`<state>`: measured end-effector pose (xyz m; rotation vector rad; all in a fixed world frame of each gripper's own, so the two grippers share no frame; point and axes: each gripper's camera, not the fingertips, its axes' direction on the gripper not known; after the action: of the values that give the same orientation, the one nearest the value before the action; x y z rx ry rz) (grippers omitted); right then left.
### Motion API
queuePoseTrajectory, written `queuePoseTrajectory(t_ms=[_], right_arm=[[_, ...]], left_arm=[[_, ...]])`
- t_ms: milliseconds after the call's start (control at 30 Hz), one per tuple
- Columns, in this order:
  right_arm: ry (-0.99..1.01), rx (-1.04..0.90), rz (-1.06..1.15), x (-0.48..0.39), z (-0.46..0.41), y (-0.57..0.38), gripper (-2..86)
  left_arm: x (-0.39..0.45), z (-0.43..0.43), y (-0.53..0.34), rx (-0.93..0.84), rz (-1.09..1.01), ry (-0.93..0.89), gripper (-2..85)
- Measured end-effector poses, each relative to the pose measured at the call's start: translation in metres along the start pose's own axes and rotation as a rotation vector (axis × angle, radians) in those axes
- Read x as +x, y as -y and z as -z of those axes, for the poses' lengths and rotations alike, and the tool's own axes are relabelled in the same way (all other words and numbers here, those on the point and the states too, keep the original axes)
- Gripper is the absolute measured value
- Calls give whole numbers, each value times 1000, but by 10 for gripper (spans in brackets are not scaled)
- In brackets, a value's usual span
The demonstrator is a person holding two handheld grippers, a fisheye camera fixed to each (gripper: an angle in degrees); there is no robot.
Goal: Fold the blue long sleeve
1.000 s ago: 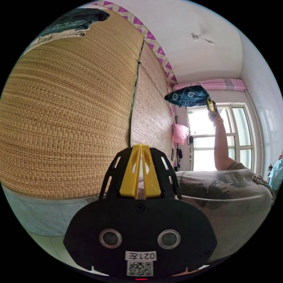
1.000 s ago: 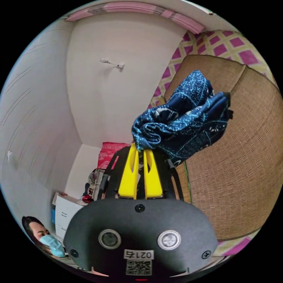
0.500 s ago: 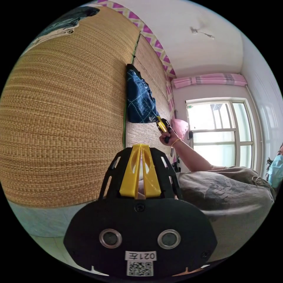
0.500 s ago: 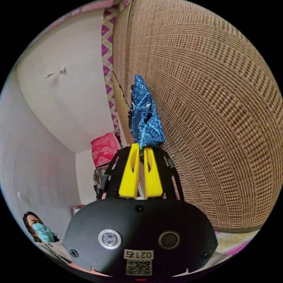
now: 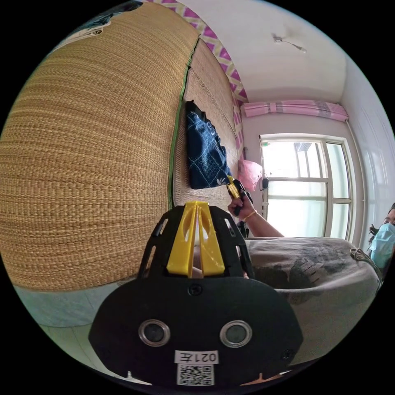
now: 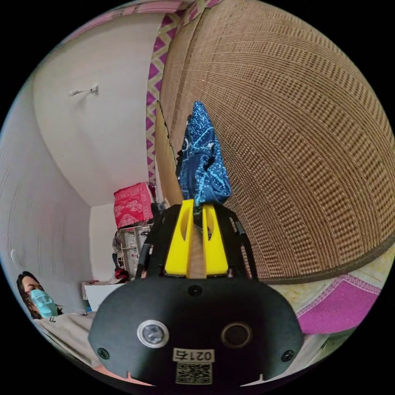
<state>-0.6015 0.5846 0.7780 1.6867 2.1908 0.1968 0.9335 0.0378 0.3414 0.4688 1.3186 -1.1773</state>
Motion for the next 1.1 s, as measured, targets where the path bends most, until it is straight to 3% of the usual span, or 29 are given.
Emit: queuePoseTrajectory(t_ms=[67,133,433,833,933,1100], right_arm=[[-90,23,-26,-2,0,-5,114],[-37,25,-72,1,-2,-8,122],[23,191,-272,-4,-13,-40,54],[-109,267,-242,-65,-46,-43,0],[-189,270,-137,-108,-55,-45,-2],[-333,193,249,-226,-96,-53,-4]], left_arm=[[-1,0,3,-16,-9,1,-9],[-3,3,6,-33,-16,2,-9],[-17,22,9,-52,-4,16,-9],[-29,41,2,-42,16,27,-10],[-29,43,1,-35,14,25,-10],[-31,45,-2,-19,18,9,-10]])
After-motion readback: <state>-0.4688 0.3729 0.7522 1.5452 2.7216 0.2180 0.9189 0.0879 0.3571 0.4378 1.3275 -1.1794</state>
